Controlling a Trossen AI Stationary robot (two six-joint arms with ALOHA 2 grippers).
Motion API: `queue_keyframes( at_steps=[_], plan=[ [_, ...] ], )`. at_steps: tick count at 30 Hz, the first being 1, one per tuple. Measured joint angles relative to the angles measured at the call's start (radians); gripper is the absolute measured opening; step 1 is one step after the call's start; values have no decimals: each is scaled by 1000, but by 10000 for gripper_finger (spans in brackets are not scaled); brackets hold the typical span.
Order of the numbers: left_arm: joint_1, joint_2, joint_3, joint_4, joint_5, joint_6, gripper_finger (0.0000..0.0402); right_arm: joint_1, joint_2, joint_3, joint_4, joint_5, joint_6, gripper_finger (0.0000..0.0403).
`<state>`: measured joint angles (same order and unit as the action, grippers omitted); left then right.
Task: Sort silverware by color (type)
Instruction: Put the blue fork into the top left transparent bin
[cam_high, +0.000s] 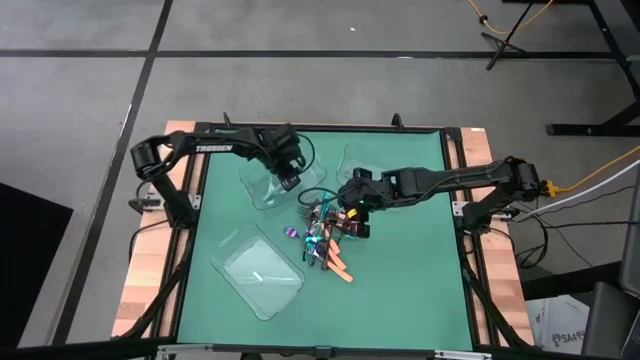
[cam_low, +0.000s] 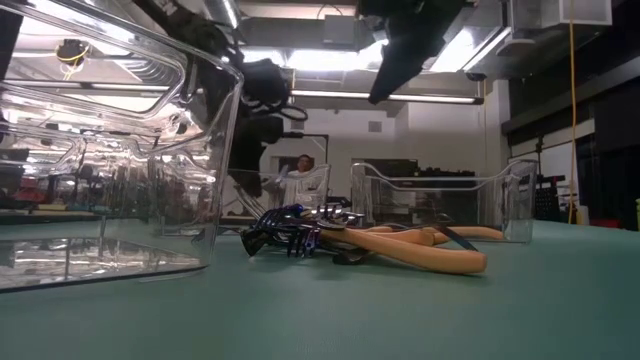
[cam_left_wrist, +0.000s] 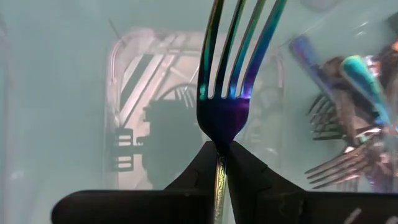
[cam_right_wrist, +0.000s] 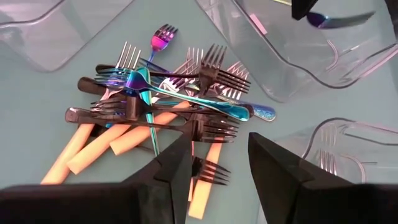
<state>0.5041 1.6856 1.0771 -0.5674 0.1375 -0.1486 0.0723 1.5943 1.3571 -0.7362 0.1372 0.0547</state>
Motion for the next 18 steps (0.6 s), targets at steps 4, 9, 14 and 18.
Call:
queue_keyframes(
  at_steps=[4,9,14,18],
  plan=[
    [0,30,1,1,-8,0,14,0,0,0,13,0,0,145],
    [0,64,1,3,-41,1,20,0,0,0,21,0,0,145],
    [0,89,1,15,-84,4,21,0,0,0,30,0,0,145],
    [0,94,0,19,-104,4,22,0,0,0,29,0,0,145]
  ],
)
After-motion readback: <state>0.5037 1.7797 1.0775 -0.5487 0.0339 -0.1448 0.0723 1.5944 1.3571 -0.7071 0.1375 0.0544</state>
